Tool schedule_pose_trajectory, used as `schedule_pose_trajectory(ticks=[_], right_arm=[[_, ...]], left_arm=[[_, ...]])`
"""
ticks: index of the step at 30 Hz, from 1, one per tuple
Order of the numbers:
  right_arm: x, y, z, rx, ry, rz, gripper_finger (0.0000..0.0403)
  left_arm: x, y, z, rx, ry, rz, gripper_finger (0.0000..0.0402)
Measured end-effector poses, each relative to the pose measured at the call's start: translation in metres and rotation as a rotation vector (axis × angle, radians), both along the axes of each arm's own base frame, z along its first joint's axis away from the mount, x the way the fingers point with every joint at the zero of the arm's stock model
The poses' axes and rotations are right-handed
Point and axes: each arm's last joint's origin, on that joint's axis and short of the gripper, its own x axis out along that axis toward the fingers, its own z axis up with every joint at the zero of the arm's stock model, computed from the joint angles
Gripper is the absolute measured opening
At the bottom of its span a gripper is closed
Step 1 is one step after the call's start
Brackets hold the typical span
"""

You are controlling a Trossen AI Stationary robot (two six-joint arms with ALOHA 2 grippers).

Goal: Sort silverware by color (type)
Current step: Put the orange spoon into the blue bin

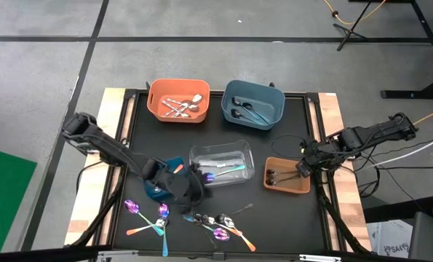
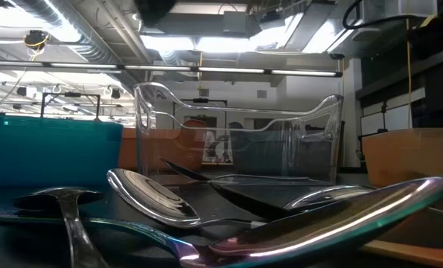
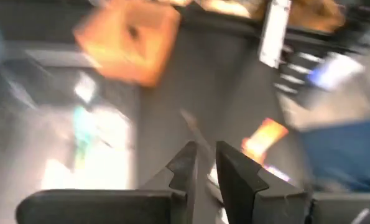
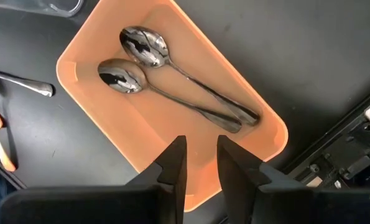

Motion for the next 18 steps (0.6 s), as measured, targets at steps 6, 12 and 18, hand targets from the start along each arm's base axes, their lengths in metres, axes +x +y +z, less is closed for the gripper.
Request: schedule_pose_trajectory(ticks=[6,12,18], right_arm=[[0.0,-0.001,0.0,-0.023,-0.008,-0.008,0.0076],[0.0,-0.001,0.0,-0.024,-0.009,-0.008,0.0076],[0.0,-0.001,0.0,-0.024,-0.01,-0.009,0.0076]], left_arm=[[-0.034,-0.03,-0.008,-0.335,0.34,-0.15,0.0053],[-0.072,-0.064,-0.019,-0.545,0.701,-0.123,0.0053],[-0.096,-0.079,-0.024,-0.604,0.848,0.083,0.0057]])
